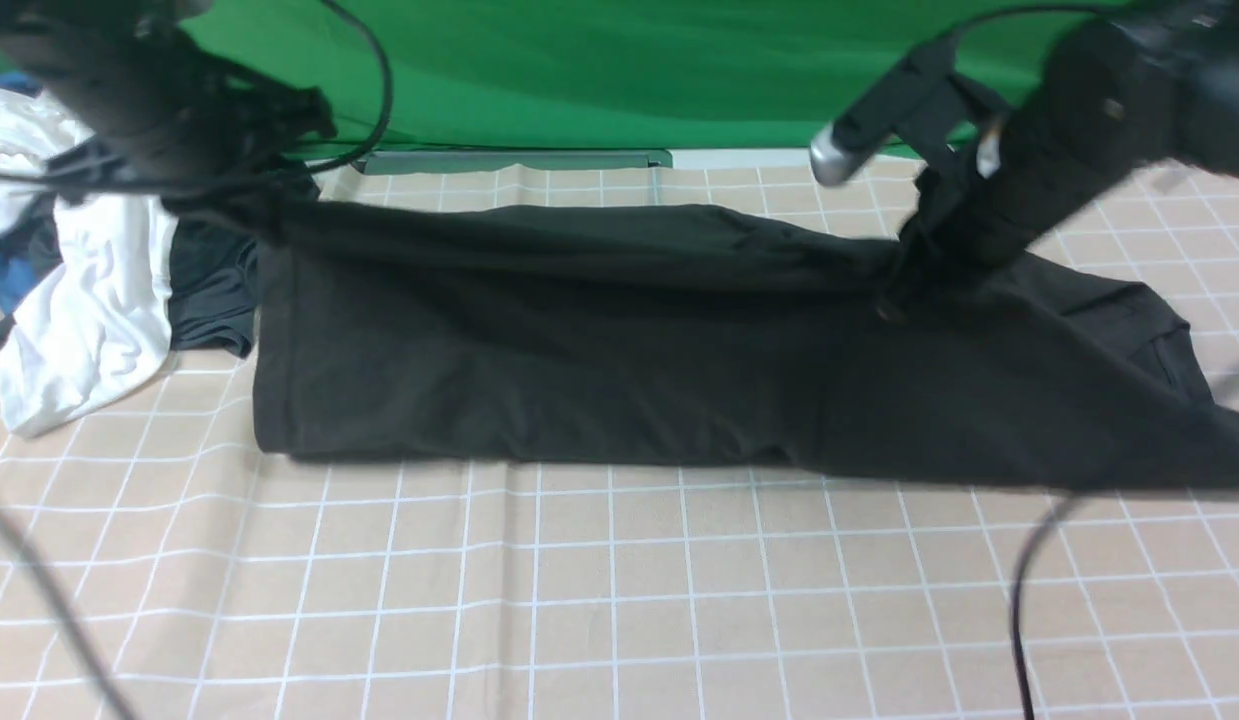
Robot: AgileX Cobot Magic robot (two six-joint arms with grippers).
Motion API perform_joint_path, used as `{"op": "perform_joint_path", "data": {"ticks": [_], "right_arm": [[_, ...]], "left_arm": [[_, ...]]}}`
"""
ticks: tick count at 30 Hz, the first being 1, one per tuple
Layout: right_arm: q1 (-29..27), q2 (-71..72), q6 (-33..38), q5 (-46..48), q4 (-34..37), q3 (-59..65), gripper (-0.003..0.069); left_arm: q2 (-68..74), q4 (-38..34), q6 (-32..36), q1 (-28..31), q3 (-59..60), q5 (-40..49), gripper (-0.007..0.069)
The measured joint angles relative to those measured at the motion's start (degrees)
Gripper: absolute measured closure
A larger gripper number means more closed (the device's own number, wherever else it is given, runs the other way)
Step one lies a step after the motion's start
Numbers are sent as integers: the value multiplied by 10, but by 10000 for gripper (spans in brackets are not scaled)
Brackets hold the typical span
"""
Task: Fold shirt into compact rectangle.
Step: 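Fold the black garment in half by bringing its near edge over to the far edge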
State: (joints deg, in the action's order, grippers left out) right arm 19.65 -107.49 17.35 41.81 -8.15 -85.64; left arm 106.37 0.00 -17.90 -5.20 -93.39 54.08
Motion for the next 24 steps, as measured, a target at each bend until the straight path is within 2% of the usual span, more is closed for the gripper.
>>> {"op": "perform_joint_path", "data": {"ticks": [6,12,20,23,24], "right_arm": [[-19,-128,23,29,1,-171,588],[-32,-226,24,24,7,-272,588],[-38,-275,24,-57,5,-290,580],[-38,-280,24,-84,4,-291,561],[-38,-282,24,-103,3,-291,541]], "left_arm": [[135,0,-2,14,-140,7,591],[222,-7,-2,27,-226,14,590],[254,-4,-3,29,-239,-47,577],[254,0,-3,29,-240,-66,535],[254,5,-3,30,-241,-75,496]]}}
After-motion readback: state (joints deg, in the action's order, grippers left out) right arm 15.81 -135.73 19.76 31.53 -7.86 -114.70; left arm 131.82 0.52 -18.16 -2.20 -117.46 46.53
